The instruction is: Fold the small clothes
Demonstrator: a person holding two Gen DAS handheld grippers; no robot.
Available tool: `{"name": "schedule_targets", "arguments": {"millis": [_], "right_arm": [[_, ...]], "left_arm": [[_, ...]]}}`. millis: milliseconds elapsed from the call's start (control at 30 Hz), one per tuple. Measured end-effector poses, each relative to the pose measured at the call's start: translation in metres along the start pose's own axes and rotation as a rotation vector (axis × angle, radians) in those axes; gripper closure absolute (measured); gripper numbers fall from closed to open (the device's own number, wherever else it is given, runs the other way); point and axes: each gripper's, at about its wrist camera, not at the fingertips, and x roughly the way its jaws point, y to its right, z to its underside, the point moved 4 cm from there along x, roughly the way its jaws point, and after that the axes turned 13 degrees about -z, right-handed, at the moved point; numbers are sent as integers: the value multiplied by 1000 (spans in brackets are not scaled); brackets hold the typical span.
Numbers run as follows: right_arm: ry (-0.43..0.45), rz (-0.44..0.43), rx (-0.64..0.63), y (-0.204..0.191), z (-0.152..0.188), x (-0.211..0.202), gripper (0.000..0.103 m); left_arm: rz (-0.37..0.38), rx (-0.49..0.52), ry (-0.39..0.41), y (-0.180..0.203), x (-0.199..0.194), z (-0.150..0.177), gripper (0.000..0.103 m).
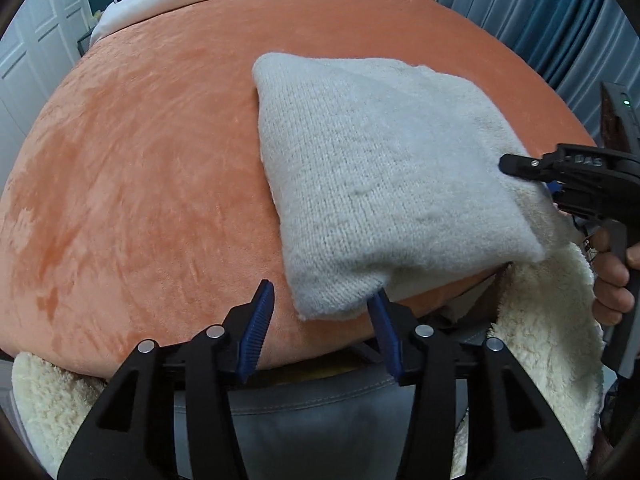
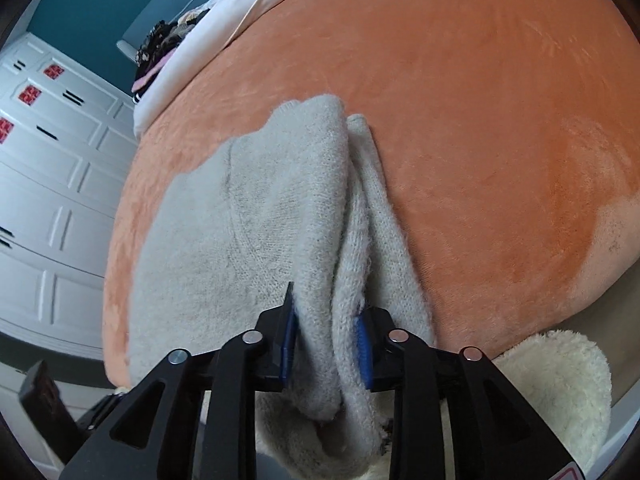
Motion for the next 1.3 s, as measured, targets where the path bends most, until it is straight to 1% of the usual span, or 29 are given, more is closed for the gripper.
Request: {"name": "schedule_targets", "arguments": {"millis": [33, 100, 133, 167, 200, 267, 300, 367, 400, 433, 467, 533, 567, 600, 633, 667, 700, 767, 800, 833, 867, 933, 1000, 1033, 1067, 1100, 1133, 1167, 1300], "right_arm": [[4, -21, 11, -1, 2, -3, 71], [-3, -30, 12, -2, 0, -2, 71], [-21, -5, -3, -4, 1, 2, 74], [-34, 26, -28, -9, 2, 6, 83], [-22, 42, -70, -19, -2, 5, 85], [47, 18, -153, -46, -9, -12, 86], [93, -22, -177, -60, -15, -25, 87], [160, -82, -188, -78, -27, -43, 87], [182, -106, -188, -82, -31, -50, 87], [182, -112, -183, -80, -34, -49, 87], [167, -92, -172, -71, -35, -43, 87], [62, 13, -126, -35, -31, -10, 86], [-20, 83, -84, -11, -23, 11, 84], [-50, 98, -57, 1, -17, 20, 81], [-18, 70, -45, 3, -14, 16, 80], [13, 56, -43, 0, -13, 8, 75], [44, 66, -49, -6, -12, -4, 72], [93, 113, -97, -21, -11, -22, 71], [109, 125, -134, -30, -10, -31, 66], [111, 119, -161, -39, -7, -37, 61], [103, 112, -178, -44, -5, -38, 54], [65, 108, -208, -50, -3, -32, 52], [-1, 109, -212, -40, 10, -20, 52], [-31, 123, -200, -34, 14, -10, 52], [-57, 138, -187, -27, 17, 0, 62], [-66, 132, -183, -22, 25, -2, 84], [-65, 115, -178, -24, 27, -2, 85], [-33, 86, -185, -32, 26, -9, 87], [100, -45, -236, -66, 15, -56, 88]], "left_arm": [[3, -7, 2, 0, 1, -1, 57], [9, -6, -8, 0, 3, -2, 67], [6, -3, -17, 0, 5, -3, 70], [0, -1, -21, 0, 6, -5, 73], [-4, 3, -22, 0, 5, -5, 74], [-18, 12, -21, 1, 2, -4, 79], [-24, 13, -27, 0, 1, -4, 81], [-27, 5, -36, -2, 1, -3, 86], [-25, 4, -39, -3, 1, -2, 86], [-28, 4, -39, -2, 1, -2, 86], [-30, 3, -38, -2, 1, -1, 86], [-33, 3, -44, -1, 1, -1, 86], [-33, 6, -51, 0, 3, 0, 86], [-40, 9, -56, 0, 4, 0, 86], [-47, 12, -57, -1, 5, 0, 86], [-49, 12, -58, -2, 5, 0, 86], [-48, 8, -61, -3, 5, 0, 86], [-42, -1, -64, -3, 5, 0, 86], [-41, -3, -64, -4, 4, 0, 85], [-37, -6, -60, -4, 1, 0, 85], [-20, -12, -48, -5, -5, 0, 85], [-4, -27, -7, -8, -16, 0, 85], [-2, -29, -12, -8, -16, 0, 83], [-9, -27, -23, -9, -11, 0, 83], [-15, -28, -32, -9, -6, 1, 83], [-15, -35, -44, -10, -1, 2, 83], [-17, -42, -53, -11, 1, 2, 83], [-15, -50, -55, -14, 1, 2, 84], [-18, -63, -61, -18, 2, 5, 84]]}}
